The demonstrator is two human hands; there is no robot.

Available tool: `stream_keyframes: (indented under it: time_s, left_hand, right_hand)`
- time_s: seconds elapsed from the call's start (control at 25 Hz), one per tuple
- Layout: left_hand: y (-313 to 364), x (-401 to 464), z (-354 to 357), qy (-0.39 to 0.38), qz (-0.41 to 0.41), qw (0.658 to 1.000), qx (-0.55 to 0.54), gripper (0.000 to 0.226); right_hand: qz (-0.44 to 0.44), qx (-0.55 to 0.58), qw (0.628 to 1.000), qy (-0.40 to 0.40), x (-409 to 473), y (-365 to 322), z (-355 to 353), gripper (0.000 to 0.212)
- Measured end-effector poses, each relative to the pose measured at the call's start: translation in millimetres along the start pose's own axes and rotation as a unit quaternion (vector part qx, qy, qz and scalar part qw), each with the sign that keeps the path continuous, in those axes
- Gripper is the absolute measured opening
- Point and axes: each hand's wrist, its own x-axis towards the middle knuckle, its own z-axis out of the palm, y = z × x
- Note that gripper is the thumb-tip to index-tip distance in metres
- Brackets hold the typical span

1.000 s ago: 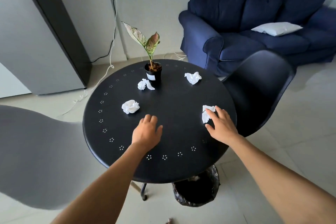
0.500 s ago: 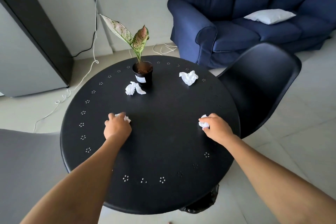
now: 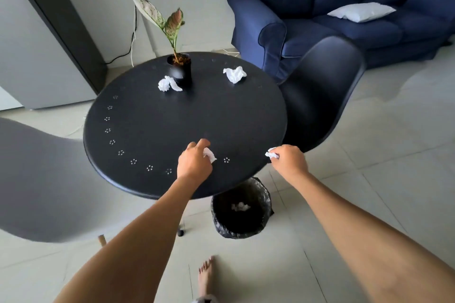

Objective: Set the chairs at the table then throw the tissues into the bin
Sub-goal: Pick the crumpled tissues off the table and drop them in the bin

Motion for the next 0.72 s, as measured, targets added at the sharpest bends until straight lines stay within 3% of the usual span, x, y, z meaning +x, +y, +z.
stream_keyframes:
  time_s: [0.08, 0.24, 0.36, 0.52, 0.72]
  left_hand:
    - [21.5, -47.6, 21.1, -0.006, 0.042, 0.999, 0.004, 0.048]
    - [45.4, -127.5, 76.7, -0.083, 0.108, 0.989, 0.049, 0.033]
    - [31.6, -149.9, 113.8, -0.141, 0.049, 0.988, 0.037, 0.029]
    - [2.0, -139.3, 166.0, -0.145, -0.091, 0.985, -0.012, 0.029]
    - [-36.0, -93.8, 226.5, -0.104, -0.193, 0.973, -0.068, 0.026]
  right_hand:
    - [0.015, -0.003, 1.000, -0.008, -43.2, 24.6, -0.3, 0.026]
    - [0.067, -0.006, 0.992, -0.102, -113.8, 76.5, 18.8, 0.028]
    - [0.115, 0.042, 0.982, -0.145, -138.8, 101.8, 45.5, 0.036]
    - [0.147, 0.094, 0.971, -0.163, -137.8, 125.8, 103.5, 0.052]
    - [0.235, 0.185, 0.944, -0.139, -89.1, 136.6, 183.6, 0.023]
